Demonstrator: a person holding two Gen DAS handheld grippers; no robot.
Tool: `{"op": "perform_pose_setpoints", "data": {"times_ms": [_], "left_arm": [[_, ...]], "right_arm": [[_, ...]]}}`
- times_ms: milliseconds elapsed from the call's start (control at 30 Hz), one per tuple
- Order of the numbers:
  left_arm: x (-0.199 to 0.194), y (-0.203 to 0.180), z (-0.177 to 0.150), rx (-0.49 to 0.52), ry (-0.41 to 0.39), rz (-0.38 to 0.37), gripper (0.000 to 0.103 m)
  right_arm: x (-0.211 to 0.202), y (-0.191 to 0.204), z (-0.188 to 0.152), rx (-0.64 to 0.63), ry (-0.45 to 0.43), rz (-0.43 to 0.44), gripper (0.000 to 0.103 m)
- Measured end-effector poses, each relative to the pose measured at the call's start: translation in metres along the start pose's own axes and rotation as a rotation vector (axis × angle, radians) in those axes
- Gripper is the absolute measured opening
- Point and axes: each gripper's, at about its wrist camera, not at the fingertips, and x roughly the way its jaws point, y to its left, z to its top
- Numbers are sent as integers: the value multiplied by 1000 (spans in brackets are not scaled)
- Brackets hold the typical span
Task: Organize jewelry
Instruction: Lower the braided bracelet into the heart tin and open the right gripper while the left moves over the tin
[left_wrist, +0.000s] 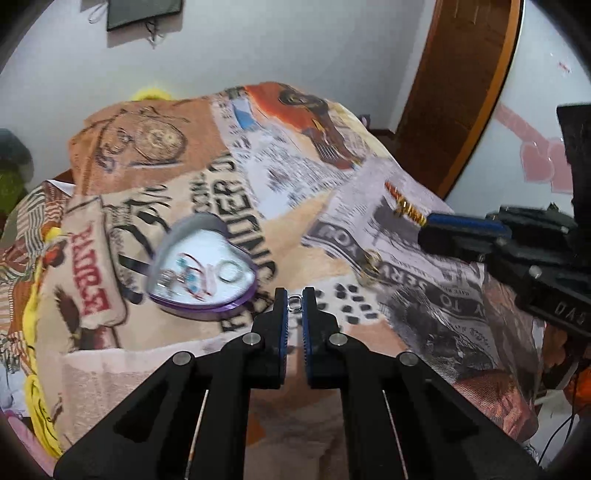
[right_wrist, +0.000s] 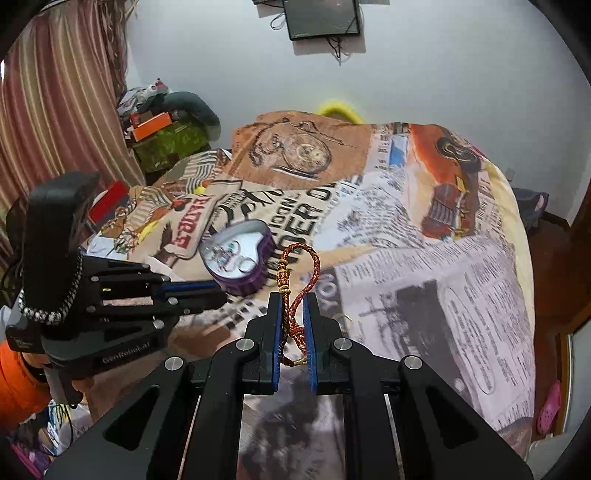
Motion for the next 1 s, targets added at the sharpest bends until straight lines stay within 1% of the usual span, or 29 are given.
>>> {"op": "perform_pose_setpoints", "data": {"times_ms": [200, 367, 500, 767, 1000], "left_arm": [[-21, 25, 8, -21, -66, 33, 6], [-24, 46, 11, -44, -89, 53, 6], [-22, 63, 13, -57, -97, 66, 6], [-9, 86, 14, -77, -92, 79, 6], [7, 97, 14, -89, -77, 69, 6]], "right_arm": [[16, 20, 14, -17, -7, 26, 10], [33, 32, 29, -26, -13, 52, 10], [47, 39, 37, -28, -4, 76, 10], [76, 46, 54, -61, 24, 70, 10], [102, 40, 62, -23, 82, 128, 10]]}}
